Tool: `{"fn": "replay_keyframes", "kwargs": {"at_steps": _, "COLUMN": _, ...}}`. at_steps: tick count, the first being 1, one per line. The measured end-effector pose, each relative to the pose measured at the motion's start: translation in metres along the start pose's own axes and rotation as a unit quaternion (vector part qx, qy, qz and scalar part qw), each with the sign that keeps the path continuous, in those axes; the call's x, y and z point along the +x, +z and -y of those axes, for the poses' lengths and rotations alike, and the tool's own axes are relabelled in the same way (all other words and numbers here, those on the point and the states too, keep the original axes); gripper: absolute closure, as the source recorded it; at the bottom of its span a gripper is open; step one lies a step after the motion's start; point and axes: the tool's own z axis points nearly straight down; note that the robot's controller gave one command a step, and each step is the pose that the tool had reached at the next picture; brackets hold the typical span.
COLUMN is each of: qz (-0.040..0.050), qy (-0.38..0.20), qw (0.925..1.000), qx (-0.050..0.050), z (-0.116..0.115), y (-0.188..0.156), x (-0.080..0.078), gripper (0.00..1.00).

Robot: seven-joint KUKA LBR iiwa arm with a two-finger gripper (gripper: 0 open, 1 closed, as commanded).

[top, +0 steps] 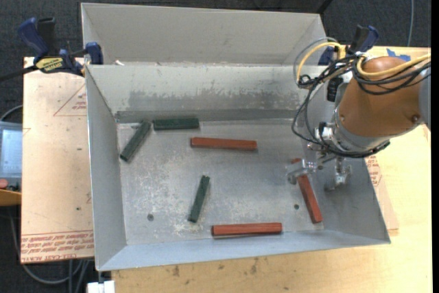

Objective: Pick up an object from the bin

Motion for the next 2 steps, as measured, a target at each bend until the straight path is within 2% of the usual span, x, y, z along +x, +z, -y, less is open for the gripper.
{"fn": "replay_keyframes", "kwargs": {"at_steps": 1, "qz": -0.0021, "qy": -0.095, "qw": 0.9955, "qx": 0.002, "z": -0.0093, "y": 0.0296, "x": -0.0258, "gripper": 0.0}}
{"fn": "replay_keyframes", "kwargs": {"at_steps": 2, "qz": -0.0029, "qy": -0.095, "qw": 0.9955, "qx": 0.002, "z": -0.0091, "y": 0.0293, "x": -0.0293, "gripper": 0.0}}
